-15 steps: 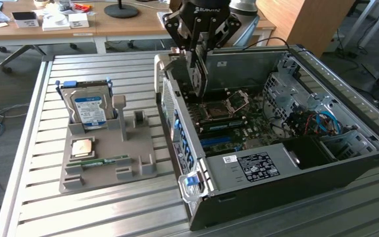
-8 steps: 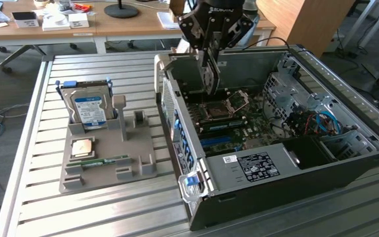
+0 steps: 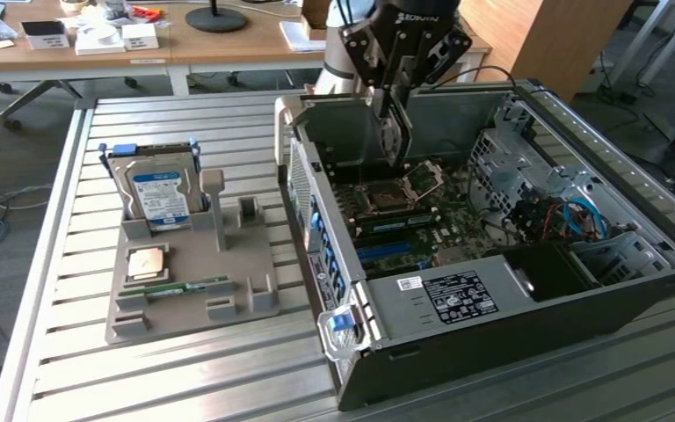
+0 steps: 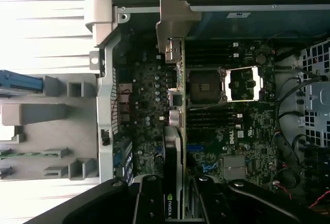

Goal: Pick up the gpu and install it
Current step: 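Pick up the gpu and move the gpu toward the slot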

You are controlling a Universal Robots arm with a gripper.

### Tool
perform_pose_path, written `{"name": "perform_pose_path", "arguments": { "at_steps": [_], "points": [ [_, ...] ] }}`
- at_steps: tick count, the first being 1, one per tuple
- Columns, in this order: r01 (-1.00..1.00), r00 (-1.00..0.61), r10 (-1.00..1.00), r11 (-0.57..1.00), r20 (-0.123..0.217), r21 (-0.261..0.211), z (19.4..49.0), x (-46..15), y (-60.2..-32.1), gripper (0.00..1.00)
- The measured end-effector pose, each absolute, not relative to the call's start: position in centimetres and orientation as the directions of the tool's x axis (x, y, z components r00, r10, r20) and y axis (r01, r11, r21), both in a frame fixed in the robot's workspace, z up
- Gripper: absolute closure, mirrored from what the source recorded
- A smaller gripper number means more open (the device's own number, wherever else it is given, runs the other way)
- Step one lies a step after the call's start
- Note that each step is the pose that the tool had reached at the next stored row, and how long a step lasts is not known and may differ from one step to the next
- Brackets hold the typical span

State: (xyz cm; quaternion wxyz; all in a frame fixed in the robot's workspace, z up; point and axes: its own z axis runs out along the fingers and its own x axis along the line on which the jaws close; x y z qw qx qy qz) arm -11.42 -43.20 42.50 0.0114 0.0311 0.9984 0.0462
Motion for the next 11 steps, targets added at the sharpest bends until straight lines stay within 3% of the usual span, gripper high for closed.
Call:
{"name": "perform_pose_path", "arguments": {
  "at_steps": [11],
  "points": [
    [0.061, -0.998, 0.063, 0.994, -0.02, 0.093, 42.5, -8.8, -43.2, 0.73]
  ]
}}
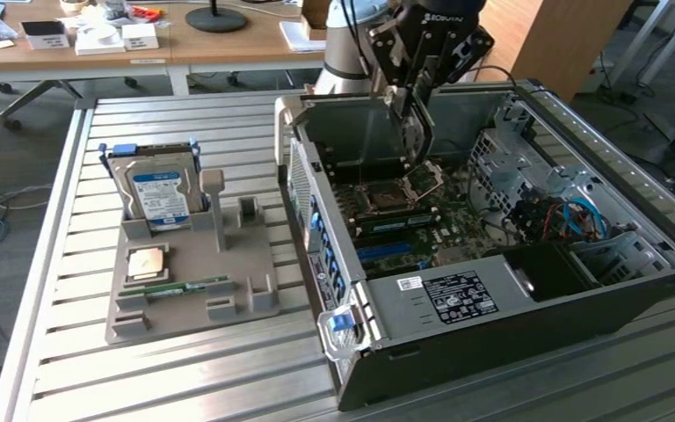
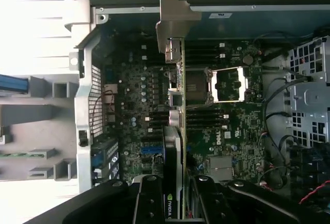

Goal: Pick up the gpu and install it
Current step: 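Pick up the gpu and move the gpu toward the slot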

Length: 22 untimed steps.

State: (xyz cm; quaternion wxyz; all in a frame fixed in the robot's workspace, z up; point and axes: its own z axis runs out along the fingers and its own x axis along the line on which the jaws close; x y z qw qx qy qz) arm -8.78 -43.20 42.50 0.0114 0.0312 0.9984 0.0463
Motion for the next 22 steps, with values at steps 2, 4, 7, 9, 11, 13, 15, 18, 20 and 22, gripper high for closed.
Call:
{"name": "perform_pose_path", "arguments": {
  "at_steps": [2, 4, 7, 9, 11, 13, 15, 18, 20, 22],
  "points": [
    [0.061, -0.998, 0.063, 0.994, -0.02, 0.093, 42.5, -8.3, -43.2, 0.73],
    [0.061, -0.998, 0.063, 0.994, -0.02, 0.093, 42.5, -8.0, -43.2, 0.73],
    [0.061, -0.998, 0.063, 0.994, -0.02, 0.093, 42.5, -7.3, -43.2, 0.73],
    [0.061, -0.998, 0.063, 0.994, -0.02, 0.093, 42.5, -6.8, -43.2, 0.73],
    [0.061, -0.998, 0.063, 0.994, -0.02, 0.093, 42.5, -6.3, -43.2, 0.73],
    [0.061, -0.998, 0.063, 0.994, -0.02, 0.093, 42.5, -5.9, -43.2, 0.73],
    [0.061, -0.998, 0.063, 0.994, -0.02, 0.093, 42.5, -5.5, -43.2, 0.73],
    [0.061, -0.998, 0.063, 0.994, -0.02, 0.093, 42.5, -5.0, -43.2, 0.73],
    [0.061, -0.998, 0.063, 0.994, -0.02, 0.093, 42.5, -4.7, -43.2, 0.73],
    [0.061, -0.998, 0.063, 0.994, -0.02, 0.093, 42.5, -4.4, -43.2, 0.73]
  ]
}}
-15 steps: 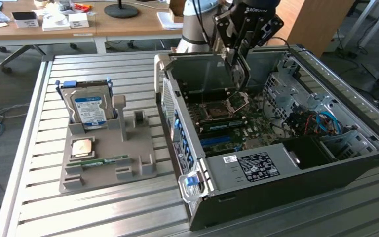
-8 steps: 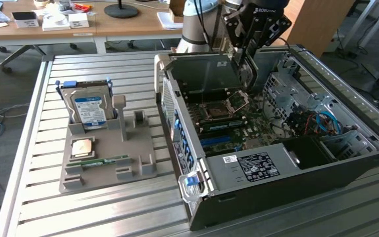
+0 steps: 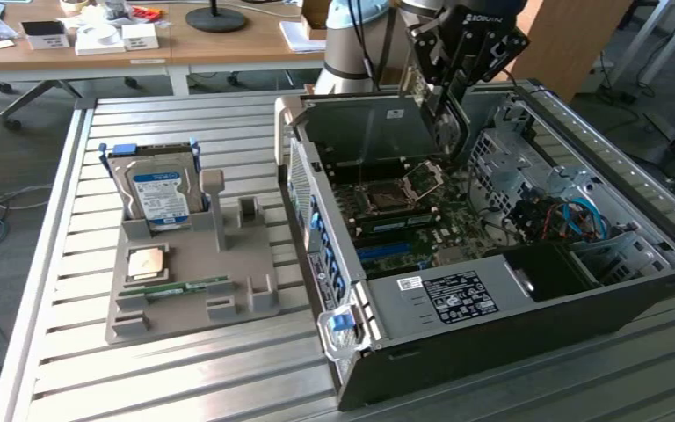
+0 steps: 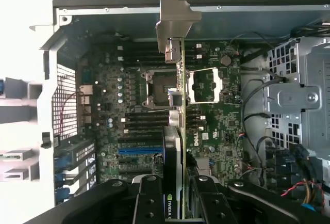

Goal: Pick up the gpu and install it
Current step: 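Pick up the gpu and move the gpu toward the slot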

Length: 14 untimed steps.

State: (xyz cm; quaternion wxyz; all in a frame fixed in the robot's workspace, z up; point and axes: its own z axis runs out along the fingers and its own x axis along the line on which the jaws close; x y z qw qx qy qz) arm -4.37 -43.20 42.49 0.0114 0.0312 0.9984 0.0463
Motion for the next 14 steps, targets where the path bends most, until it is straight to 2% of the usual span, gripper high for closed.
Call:
{"name": "perform_pose_path", "arguments": {
  "at_steps": [14],
  "points": [
    [0.061, -0.998, 0.063, 0.994, -0.02, 0.093, 42.5, -0.1, -43.2, 0.73]
  ]
}}
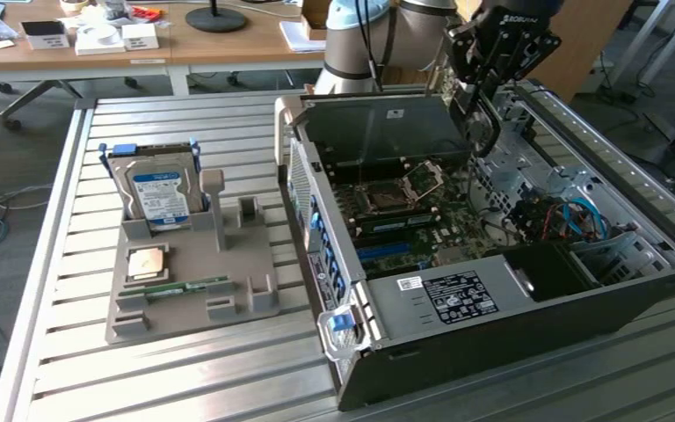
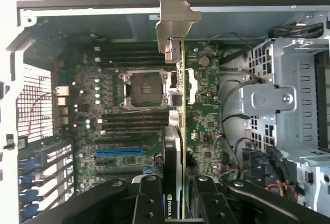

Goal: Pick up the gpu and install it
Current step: 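Pick up the gpu and move the gpu toward the slot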

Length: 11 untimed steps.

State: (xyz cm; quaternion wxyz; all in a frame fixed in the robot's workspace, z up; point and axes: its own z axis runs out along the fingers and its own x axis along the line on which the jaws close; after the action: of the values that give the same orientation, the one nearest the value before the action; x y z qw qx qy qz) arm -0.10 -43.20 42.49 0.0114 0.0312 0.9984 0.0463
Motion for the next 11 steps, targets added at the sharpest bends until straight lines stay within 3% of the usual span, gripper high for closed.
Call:
{"name": "perform_pose_path", "arguments": {
  "at_steps": [11],
  "points": [
    [0.061, -0.998, 0.063, 0.994, -0.02, 0.093, 42.5, 2.2, -43.2, 0.73]
  ]
}}
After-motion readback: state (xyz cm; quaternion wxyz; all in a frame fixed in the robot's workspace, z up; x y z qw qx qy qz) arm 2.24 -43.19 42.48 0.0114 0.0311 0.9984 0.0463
